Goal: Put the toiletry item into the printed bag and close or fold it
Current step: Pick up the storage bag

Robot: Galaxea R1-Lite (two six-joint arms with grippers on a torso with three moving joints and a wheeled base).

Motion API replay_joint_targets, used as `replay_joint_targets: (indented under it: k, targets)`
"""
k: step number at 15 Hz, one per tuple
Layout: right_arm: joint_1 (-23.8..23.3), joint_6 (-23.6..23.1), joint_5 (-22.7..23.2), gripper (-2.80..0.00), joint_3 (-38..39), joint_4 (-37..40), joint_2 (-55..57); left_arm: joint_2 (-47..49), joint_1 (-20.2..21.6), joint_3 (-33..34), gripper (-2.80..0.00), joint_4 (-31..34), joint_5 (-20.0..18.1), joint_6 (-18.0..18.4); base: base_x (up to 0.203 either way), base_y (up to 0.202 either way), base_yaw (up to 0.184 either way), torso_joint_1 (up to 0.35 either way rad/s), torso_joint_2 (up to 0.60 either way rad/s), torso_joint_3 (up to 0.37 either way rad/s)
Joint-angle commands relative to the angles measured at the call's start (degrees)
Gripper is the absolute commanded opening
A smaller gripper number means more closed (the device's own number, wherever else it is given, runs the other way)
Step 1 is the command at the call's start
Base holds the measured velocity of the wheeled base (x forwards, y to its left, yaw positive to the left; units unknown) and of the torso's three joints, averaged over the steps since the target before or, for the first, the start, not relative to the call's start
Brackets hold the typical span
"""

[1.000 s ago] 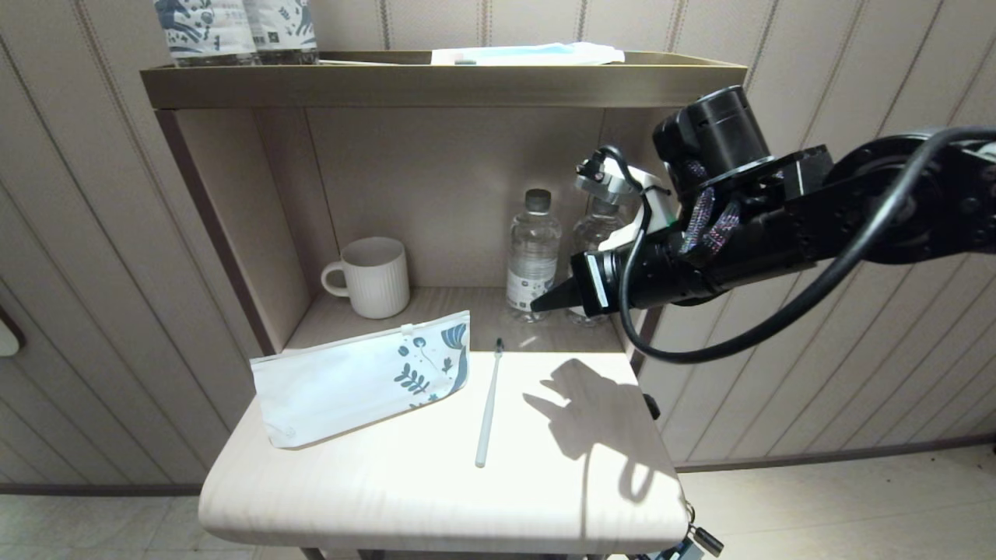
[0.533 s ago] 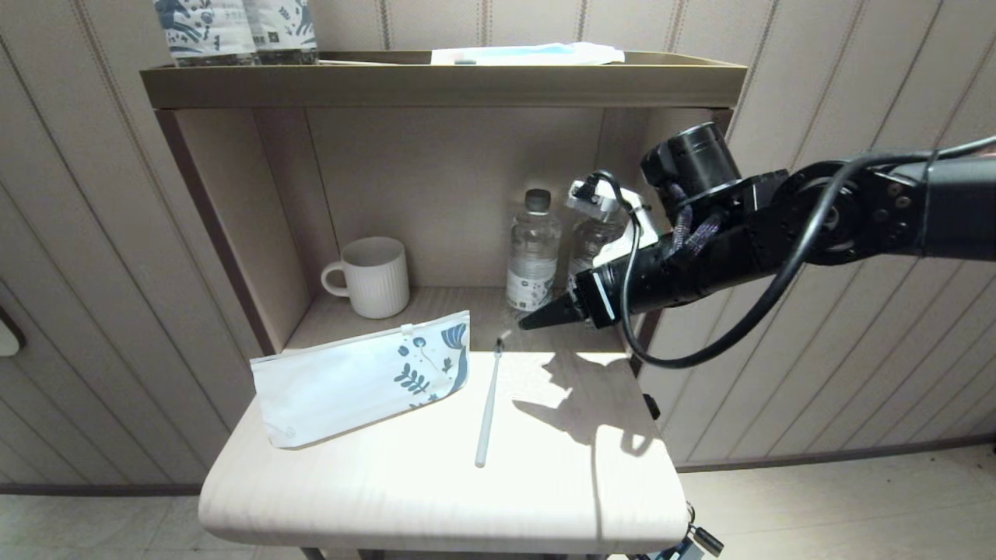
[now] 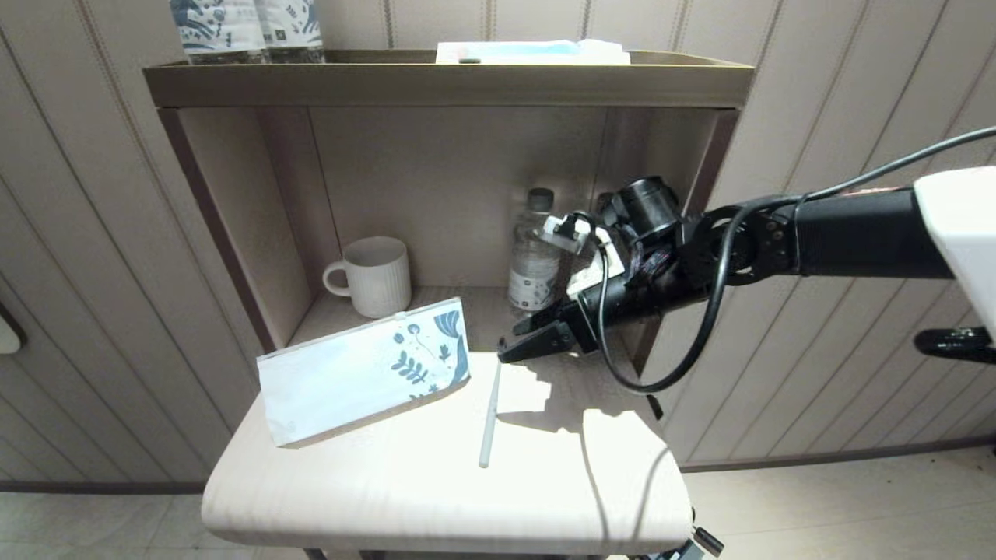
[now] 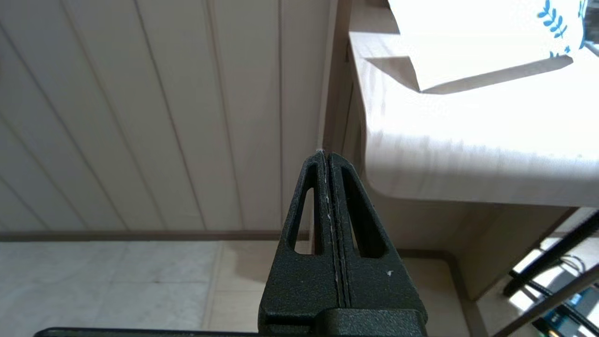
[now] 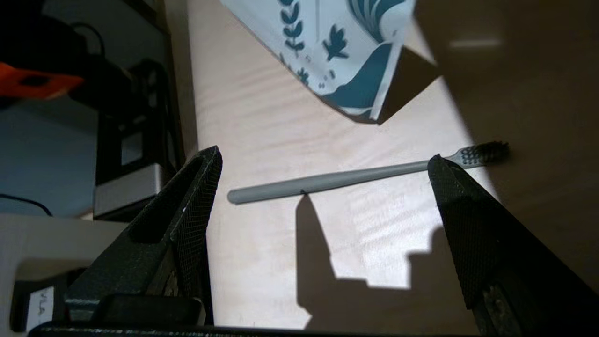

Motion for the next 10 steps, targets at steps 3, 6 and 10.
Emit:
replay_joint_targets:
  k: [3, 6, 10]
  targets:
    - [0.8, 0.06, 0.26, 0.0, 1.02, -1.24, 0.46, 0.01, 0.04, 0.01, -2.8, 0.0, 0.03, 0.0, 0.0, 0.0, 0.0, 0.0, 0.0, 0.0]
    - [0.97, 0.15, 0.09, 0.0, 3.5, -1.48, -2.19, 0.01, 0.04, 0.01, -2.8, 0.0, 0.03, 0.0, 0.0, 0.0, 0.0, 0.0, 0.0, 0.0]
    - [1.65, 0.26, 0.01, 0.0, 9.7, -3.52, -8.25, 0.01, 0.04, 0.01, -2.8, 0.0, 0.03, 0.0, 0.0, 0.0, 0.0, 0.0, 0.0, 0.0]
